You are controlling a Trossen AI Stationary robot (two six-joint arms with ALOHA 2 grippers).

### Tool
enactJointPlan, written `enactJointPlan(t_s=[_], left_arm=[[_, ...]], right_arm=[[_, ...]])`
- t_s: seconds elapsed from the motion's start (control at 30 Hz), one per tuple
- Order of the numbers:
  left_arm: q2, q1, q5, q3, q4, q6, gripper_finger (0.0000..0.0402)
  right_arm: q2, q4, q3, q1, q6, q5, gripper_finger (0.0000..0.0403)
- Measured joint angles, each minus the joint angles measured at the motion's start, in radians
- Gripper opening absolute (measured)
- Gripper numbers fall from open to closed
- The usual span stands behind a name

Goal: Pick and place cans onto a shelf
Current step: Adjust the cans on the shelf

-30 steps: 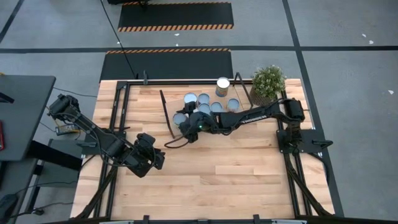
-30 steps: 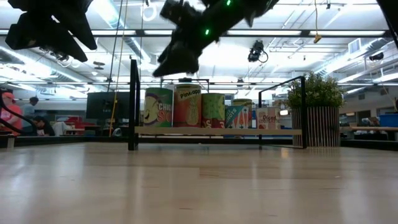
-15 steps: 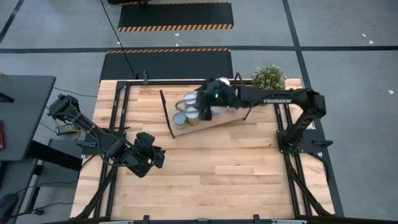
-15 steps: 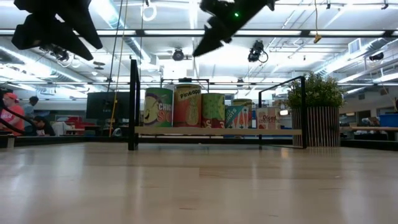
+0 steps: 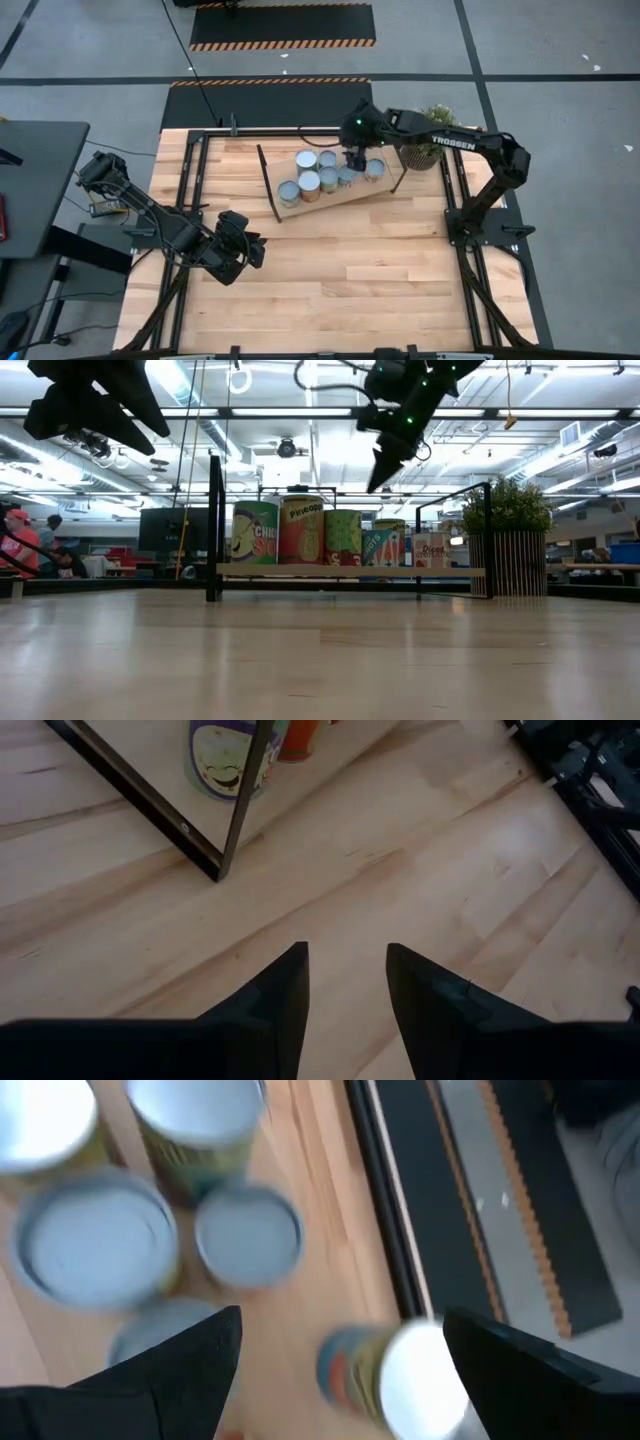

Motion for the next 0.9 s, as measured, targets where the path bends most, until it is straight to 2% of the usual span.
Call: enactJointPlan(t_s=[0.17, 0.43, 0.73, 0.9], left_arm=[[0.000, 0.000, 0.000, 0.000, 0.000, 0.000, 0.0141], [0.000, 0.000, 0.000, 0.000, 0.000, 0.000, 0.0141], [0.000, 0.000, 0.000, 0.000, 0.000, 0.001, 0.0141], [0.000, 0.000, 0.000, 0.000, 0.000, 0.001, 0.0141]], right_arm=[[0.000, -0.108, -0.011, -0.055, 0.000, 0.002, 0.0354], [0.001, -0.192, -0.115, -0.106, -0.007, 0.004, 0.0354], [0.001, -0.172, -0.185, -0.070, -0.052, 0.050, 0.0354], [0.001, -0.124, -0.187, -0.051, -0.058, 0.028, 0.0354]])
